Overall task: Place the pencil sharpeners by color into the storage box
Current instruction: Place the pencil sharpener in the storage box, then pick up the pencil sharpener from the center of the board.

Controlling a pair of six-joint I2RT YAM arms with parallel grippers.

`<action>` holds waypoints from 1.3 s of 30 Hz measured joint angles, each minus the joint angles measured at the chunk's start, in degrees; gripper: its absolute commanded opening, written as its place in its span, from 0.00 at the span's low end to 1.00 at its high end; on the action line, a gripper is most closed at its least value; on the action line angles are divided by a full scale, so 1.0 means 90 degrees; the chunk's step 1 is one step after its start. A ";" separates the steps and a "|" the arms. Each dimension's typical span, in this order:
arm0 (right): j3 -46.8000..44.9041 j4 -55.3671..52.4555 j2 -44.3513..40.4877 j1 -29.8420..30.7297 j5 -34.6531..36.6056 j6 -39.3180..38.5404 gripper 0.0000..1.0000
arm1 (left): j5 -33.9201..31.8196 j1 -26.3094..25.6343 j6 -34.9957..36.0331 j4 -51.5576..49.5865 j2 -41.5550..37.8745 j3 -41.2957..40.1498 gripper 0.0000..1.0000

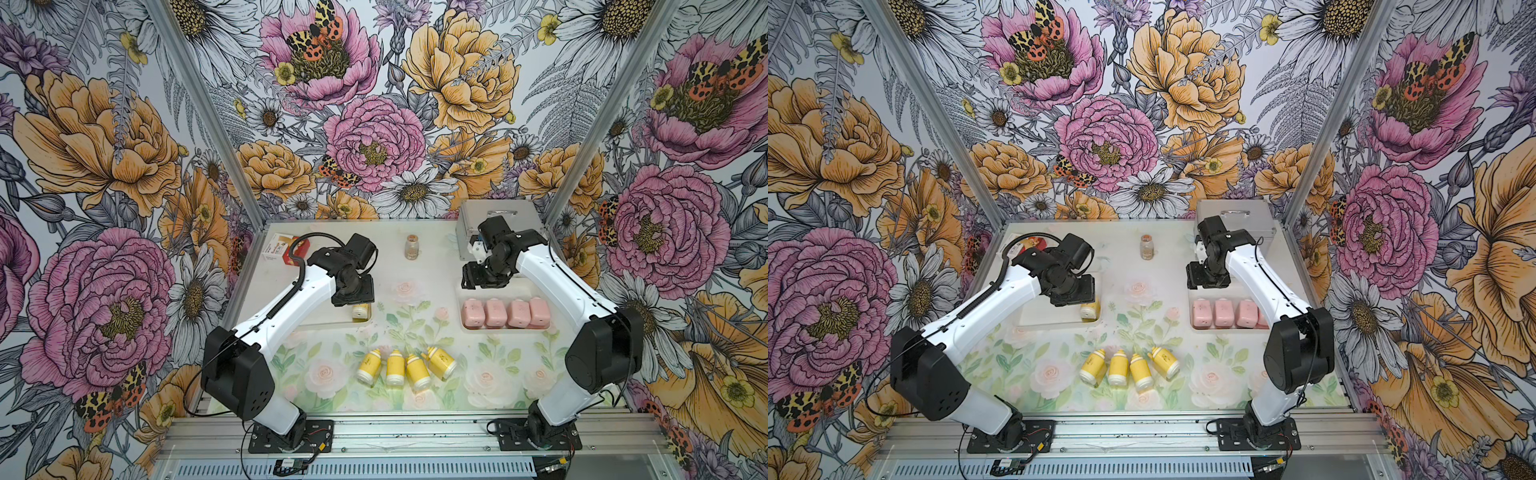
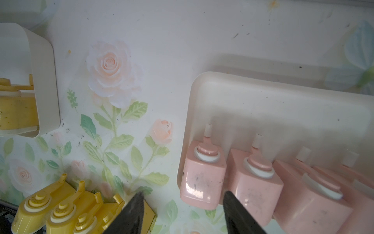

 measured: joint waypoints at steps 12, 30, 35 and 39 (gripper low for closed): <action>0.0000 0.0000 0.0000 0.0012 -0.0010 -0.0002 0.64 | 0.0002 -0.1642 -0.0498 -0.0146 -0.1100 -0.1481 0.63; 0.0000 0.0000 0.0000 0.0012 -0.0010 -0.0002 0.64 | 0.0005 -0.2448 -0.1025 -0.0185 -0.0359 -0.2076 0.61; 0.0000 0.0000 0.0000 0.0012 -0.0010 -0.0002 0.64 | 0.0051 -0.2504 -0.1025 -0.0168 -0.0095 -0.2076 0.60; 0.0000 0.0002 0.0000 0.0012 -0.0010 -0.0002 0.64 | 0.0121 -0.2506 -0.1027 -0.0109 -0.0015 -0.2079 0.59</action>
